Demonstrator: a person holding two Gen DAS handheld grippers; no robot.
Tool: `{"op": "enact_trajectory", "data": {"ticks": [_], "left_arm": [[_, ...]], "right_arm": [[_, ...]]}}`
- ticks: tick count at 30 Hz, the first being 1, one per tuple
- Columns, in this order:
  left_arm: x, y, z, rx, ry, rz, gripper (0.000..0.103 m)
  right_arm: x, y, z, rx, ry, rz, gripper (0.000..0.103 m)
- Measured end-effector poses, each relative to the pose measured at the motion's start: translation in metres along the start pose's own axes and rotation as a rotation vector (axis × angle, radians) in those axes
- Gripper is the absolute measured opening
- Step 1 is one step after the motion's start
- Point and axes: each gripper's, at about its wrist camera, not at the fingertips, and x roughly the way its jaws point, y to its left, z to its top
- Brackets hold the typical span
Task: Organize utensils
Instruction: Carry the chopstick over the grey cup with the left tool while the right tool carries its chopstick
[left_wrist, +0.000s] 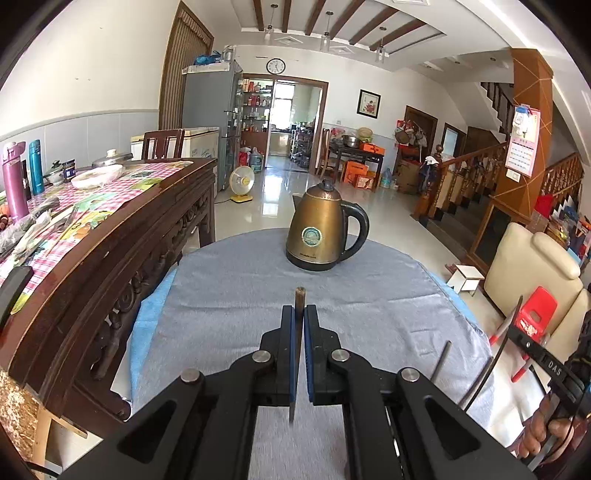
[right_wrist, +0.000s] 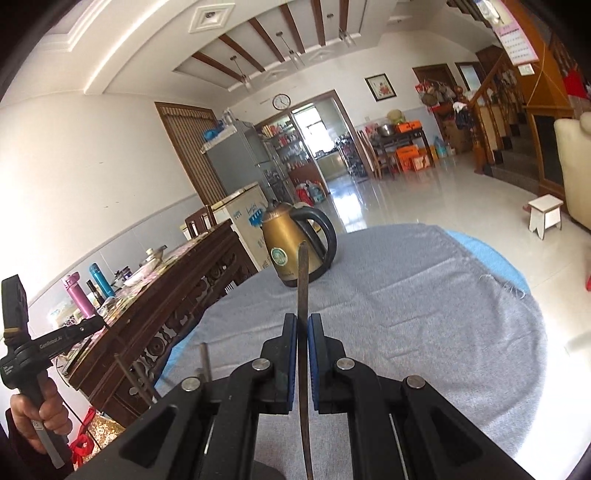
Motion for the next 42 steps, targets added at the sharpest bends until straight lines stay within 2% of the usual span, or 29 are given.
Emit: {"op": "enact_trajectory", "data": {"ticks": [11, 24, 33, 42], "left_arm": [[-0.041, -0.012, 0.001, 0.025, -0.018, -0.045, 0.004], [-0.106, -0.038, 0.031, 0.110, -0.153, -0.090, 0.004], [-0.124, -0.053, 0.035, 0.118, -0.168, -0.150, 0.004], [-0.127, -0.068, 0.030, 0.127, -0.157, -0.188, 0.004]], "right_arm": [[-0.034, 0.028, 0.009, -0.062, -0.070, 0.021, 0.007], [-0.073, 0.072, 0.021, -0.162, -0.152, 0.083, 0.007], [-0.076, 0.101, 0.020, -0.213, -0.156, 0.142, 0.007], [-0.062, 0.113, 0.006, -0.220, -0.118, 0.173, 0.007]]}}
